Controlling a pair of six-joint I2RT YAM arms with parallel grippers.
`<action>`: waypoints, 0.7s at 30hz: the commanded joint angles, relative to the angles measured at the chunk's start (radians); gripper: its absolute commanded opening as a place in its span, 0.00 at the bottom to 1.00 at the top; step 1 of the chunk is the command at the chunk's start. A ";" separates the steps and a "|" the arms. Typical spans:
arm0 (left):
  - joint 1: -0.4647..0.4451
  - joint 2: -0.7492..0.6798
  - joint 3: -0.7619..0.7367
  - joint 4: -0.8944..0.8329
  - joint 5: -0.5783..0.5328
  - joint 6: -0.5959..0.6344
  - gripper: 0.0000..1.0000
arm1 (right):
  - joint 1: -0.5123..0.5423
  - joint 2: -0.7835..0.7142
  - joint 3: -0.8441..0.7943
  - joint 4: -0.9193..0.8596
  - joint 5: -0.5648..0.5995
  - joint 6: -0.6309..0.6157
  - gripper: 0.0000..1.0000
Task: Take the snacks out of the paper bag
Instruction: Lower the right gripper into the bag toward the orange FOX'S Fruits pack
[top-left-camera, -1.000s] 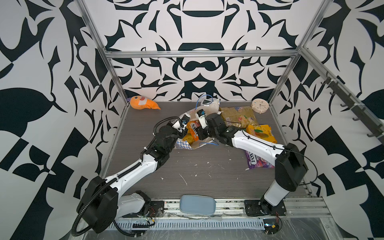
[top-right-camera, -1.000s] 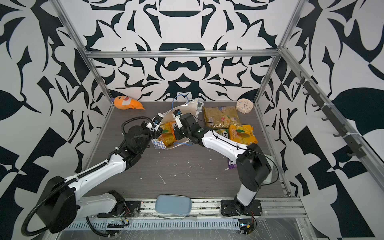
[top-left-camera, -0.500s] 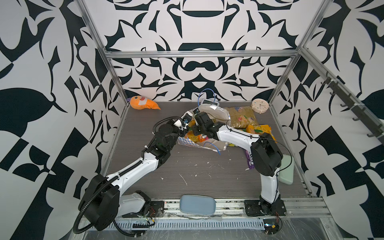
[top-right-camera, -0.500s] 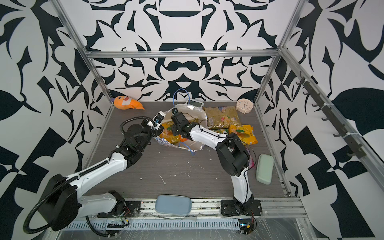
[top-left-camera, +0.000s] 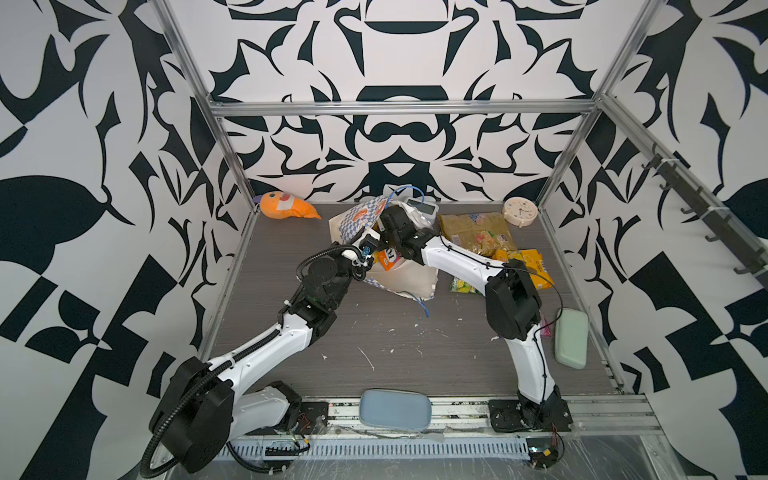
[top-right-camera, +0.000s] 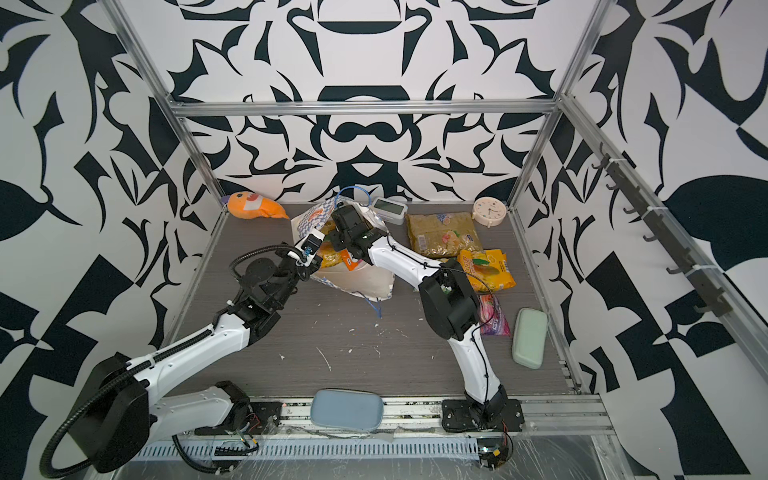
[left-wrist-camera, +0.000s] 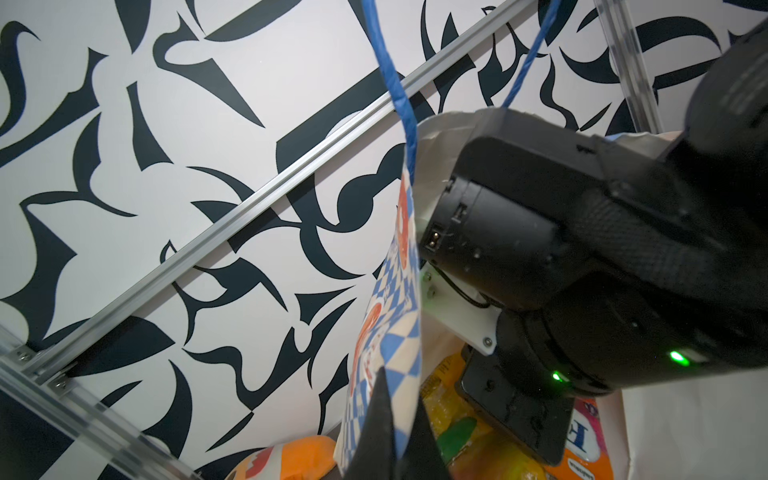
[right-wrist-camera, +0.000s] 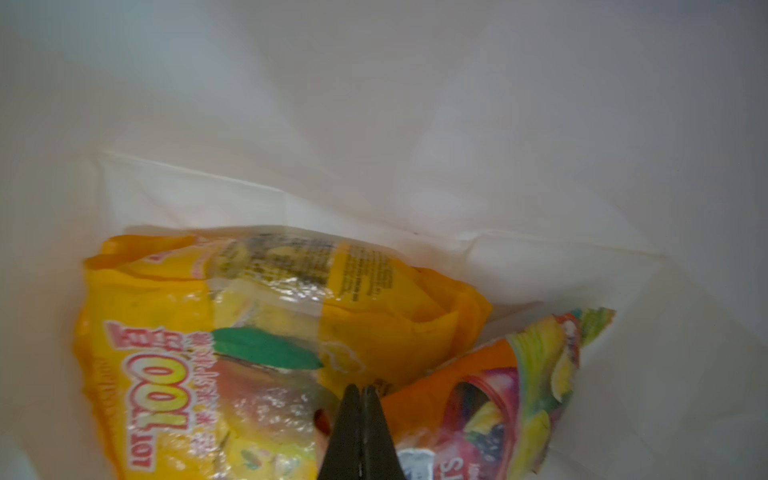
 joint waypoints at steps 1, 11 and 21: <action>-0.010 -0.040 -0.032 0.146 0.013 -0.007 0.00 | -0.045 -0.033 0.072 0.072 0.031 0.045 0.10; -0.010 -0.042 -0.139 0.191 -0.025 -0.058 0.00 | -0.022 -0.126 -0.214 0.169 0.034 0.183 0.52; -0.010 -0.077 -0.152 0.159 -0.029 -0.072 0.00 | 0.027 -0.153 -0.304 0.208 0.184 0.228 0.67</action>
